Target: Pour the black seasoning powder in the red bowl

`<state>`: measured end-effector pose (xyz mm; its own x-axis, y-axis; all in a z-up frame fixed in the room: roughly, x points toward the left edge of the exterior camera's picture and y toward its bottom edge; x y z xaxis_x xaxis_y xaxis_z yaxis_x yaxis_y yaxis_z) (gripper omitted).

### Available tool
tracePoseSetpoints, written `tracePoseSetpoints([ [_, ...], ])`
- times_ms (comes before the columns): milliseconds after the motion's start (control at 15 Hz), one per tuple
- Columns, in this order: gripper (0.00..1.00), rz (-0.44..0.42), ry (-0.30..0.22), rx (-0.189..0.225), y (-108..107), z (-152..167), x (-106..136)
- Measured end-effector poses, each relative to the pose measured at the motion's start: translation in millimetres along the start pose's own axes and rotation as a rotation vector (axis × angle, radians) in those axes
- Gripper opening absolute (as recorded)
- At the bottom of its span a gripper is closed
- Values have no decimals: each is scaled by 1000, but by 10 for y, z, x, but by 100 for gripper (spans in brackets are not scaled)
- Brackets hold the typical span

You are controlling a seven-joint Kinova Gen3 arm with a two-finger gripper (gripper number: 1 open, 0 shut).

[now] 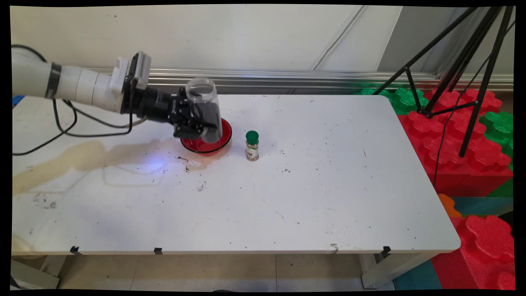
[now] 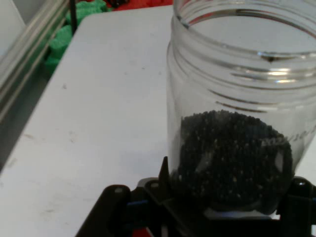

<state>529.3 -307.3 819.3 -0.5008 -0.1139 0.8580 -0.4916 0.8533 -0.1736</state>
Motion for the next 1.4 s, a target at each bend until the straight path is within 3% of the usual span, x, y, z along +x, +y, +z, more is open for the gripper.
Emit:
tracePoseSetpoints([
  [667,0,76,-12,65,-516,4,191],
  [1400,0,274,-67,128,-1055,50,29],
])
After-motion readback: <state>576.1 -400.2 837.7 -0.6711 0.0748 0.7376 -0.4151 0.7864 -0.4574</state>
